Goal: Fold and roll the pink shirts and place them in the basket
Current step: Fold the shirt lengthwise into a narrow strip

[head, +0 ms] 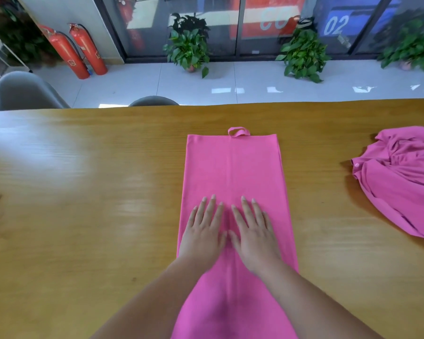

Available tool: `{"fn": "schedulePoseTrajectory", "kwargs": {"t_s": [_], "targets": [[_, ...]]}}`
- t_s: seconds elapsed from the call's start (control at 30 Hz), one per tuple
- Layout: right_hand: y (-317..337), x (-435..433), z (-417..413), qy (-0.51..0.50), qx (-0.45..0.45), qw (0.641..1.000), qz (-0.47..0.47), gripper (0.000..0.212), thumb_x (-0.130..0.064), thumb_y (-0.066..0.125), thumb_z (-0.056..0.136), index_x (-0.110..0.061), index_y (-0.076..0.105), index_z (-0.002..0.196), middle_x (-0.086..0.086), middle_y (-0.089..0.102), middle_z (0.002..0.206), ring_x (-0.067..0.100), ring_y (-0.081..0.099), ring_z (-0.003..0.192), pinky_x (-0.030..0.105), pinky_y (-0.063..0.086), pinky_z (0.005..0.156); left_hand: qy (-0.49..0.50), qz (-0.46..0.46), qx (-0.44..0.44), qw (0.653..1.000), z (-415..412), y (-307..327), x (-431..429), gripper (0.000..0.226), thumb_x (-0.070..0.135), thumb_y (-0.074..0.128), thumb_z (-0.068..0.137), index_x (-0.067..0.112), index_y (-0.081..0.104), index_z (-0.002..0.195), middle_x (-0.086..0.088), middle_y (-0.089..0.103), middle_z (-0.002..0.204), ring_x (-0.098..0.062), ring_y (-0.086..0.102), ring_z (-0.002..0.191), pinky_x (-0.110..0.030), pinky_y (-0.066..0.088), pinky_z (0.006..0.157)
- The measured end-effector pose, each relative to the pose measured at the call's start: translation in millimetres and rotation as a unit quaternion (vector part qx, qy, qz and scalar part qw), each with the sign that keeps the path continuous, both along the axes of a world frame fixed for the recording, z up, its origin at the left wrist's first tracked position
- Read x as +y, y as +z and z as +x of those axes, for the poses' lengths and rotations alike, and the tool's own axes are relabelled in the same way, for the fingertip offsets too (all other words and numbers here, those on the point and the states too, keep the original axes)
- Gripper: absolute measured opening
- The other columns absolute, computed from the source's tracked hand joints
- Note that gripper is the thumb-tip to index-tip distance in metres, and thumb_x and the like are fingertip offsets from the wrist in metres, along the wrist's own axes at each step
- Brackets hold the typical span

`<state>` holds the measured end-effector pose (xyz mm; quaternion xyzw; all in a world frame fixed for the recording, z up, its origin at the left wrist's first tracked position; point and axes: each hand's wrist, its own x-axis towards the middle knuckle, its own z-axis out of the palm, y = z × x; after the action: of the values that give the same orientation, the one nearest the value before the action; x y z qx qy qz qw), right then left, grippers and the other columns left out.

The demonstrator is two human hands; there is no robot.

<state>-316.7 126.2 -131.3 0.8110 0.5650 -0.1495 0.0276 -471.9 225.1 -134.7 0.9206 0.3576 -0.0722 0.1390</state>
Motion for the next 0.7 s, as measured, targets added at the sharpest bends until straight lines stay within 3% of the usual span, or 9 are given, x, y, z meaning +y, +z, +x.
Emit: {"fn": "schedulePoseTrajectory", "kwargs": {"t_s": [0.23, 0.53, 0.6, 0.7], "targets": [[-11, -123, -2, -0.020, -0.003, 1.000, 0.012, 0.078, -0.063, 0.042, 0.105, -0.030, 0.013, 0.170, 0.001, -0.002, 0.178, 0.027, -0.003, 0.164, 0.053, 0.021, 0.128, -0.056, 0.021, 0.013, 0.998, -97, -20, -36, 0.090, 0.073, 0.038, 0.105, 0.018, 0.008, 0.170, -0.003, -0.001, 0.178, -0.025, -0.001, 0.165, -0.047, 0.013, 0.130], [-11, -43, 60, 0.002, -0.040, 0.999, -0.030, 0.075, -0.066, 0.019, 0.106, -0.034, -0.005, 0.169, 0.000, -0.018, 0.176, 0.023, -0.018, 0.162, 0.050, 0.012, 0.132, -0.046, 0.043, 0.097, 0.993, -35, -13, 35, 0.091, 0.076, 0.013, 0.104, 0.017, -0.009, 0.169, -0.003, -0.018, 0.176, -0.023, -0.019, 0.162, -0.047, 0.003, 0.133], [-8, -27, 61, -0.015, -0.036, 0.998, -0.040, 0.075, -0.065, 0.019, 0.106, -0.031, -0.002, 0.170, 0.003, -0.017, 0.176, 0.027, -0.014, 0.163, 0.052, 0.012, 0.131, -0.032, 0.035, 0.109, 0.993, -19, -7, 40, 0.088, 0.070, 0.017, 0.105, 0.015, -0.010, 0.168, -0.005, -0.020, 0.176, -0.025, -0.021, 0.161, -0.048, 0.001, 0.133], [-5, -23, 35, -0.015, -0.022, 1.000, -0.011, 0.075, -0.063, 0.024, 0.108, -0.027, 0.004, 0.170, 0.005, -0.013, 0.177, 0.028, -0.014, 0.163, 0.053, 0.009, 0.132, -0.003, 0.025, 0.045, 0.999, -6, 1, 18, 0.080, 0.057, 0.028, 0.108, 0.016, -0.002, 0.170, -0.005, -0.014, 0.177, -0.025, -0.019, 0.162, -0.049, 0.006, 0.133]]}}
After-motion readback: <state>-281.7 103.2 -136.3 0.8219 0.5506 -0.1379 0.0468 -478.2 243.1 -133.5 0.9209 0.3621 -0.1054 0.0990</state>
